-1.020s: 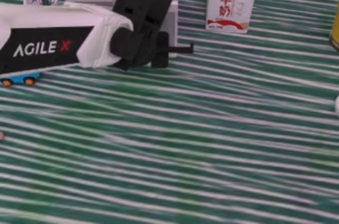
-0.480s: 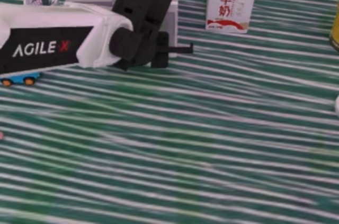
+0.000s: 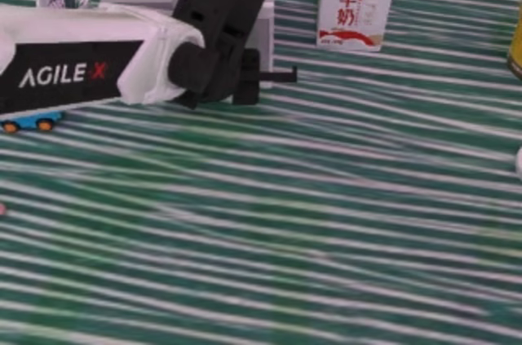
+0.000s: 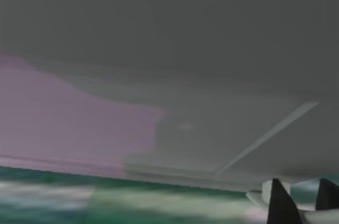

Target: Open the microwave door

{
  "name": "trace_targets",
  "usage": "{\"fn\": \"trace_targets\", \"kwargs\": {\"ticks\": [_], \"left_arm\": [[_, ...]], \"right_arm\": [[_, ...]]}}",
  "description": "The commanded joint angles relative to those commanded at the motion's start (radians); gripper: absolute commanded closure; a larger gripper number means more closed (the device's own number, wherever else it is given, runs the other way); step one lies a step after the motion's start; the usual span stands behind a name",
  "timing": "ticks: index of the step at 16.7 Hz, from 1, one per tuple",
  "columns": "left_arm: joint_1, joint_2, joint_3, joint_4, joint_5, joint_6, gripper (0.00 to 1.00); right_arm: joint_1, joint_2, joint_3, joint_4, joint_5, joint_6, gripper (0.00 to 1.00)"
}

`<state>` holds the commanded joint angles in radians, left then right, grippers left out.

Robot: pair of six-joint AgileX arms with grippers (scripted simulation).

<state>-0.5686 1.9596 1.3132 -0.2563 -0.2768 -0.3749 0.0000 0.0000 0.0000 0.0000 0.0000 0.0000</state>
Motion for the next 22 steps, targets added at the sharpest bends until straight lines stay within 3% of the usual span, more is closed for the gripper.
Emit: {"fn": "trace_targets", "kwargs": {"ticks": [11,22], "left_arm": [[0.011,-0.042,-0.057,0.035,0.044,0.056,1.0],[0.012,-0.042,-0.062,0.034,0.045,0.059,1.0]], "right_arm": [[0.0,0.0,0.0,0.0,0.0,0.0,0.0],[0.0,0.0,0.0,0.0,0.0,0.0,0.0]]}}
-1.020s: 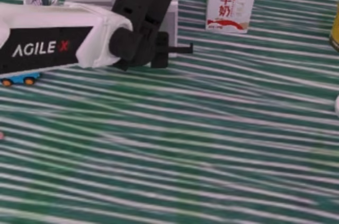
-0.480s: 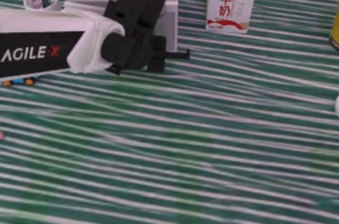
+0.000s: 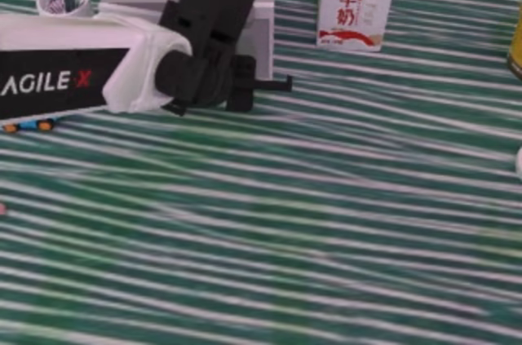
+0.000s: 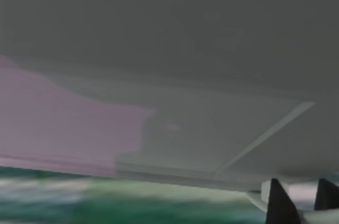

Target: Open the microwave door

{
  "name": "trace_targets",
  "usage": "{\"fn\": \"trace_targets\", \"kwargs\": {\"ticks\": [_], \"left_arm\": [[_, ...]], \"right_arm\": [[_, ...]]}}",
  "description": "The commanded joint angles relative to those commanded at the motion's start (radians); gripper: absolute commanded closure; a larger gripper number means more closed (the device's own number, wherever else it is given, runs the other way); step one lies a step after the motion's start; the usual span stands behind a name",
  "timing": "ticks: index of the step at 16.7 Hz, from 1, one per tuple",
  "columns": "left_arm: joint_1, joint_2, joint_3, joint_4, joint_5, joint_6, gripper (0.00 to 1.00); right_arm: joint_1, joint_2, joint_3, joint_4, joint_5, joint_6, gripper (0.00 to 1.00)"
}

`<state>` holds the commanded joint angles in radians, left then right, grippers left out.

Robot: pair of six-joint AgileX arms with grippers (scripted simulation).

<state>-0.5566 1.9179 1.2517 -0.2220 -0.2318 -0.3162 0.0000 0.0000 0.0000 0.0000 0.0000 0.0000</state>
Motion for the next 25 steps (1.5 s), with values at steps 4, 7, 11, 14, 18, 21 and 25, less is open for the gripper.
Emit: {"fn": "trace_targets", "kwargs": {"ticks": [4,7,11,14,18,21,25], "left_arm": [[0.0,0.0,0.0,0.0,0.0,0.0,1.0],[0.0,0.0,0.0,0.0,0.0,0.0,1.0],[0.0,0.0,0.0,0.0,0.0,0.0,1.0],[0.0,0.0,0.0,0.0,0.0,0.0,1.0],[0.0,-0.01,-0.017,0.007,0.019,0.016,1.0],[0.012,-0.04,-0.047,0.029,0.043,0.051,1.0],[0.015,-0.042,-0.059,0.03,0.049,0.062,1.0]], "right_arm": [[0.0,0.0,0.0,0.0,0.0,0.0,0.0],[0.0,0.0,0.0,0.0,0.0,0.0,0.0],[0.0,0.0,0.0,0.0,0.0,0.0,0.0],[0.0,0.0,0.0,0.0,0.0,0.0,0.0],[0.0,0.0,0.0,0.0,0.0,0.0,0.0],[0.0,0.0,0.0,0.0,0.0,0.0,0.0],[0.0,0.0,0.0,0.0,0.0,0.0,0.0]]}}
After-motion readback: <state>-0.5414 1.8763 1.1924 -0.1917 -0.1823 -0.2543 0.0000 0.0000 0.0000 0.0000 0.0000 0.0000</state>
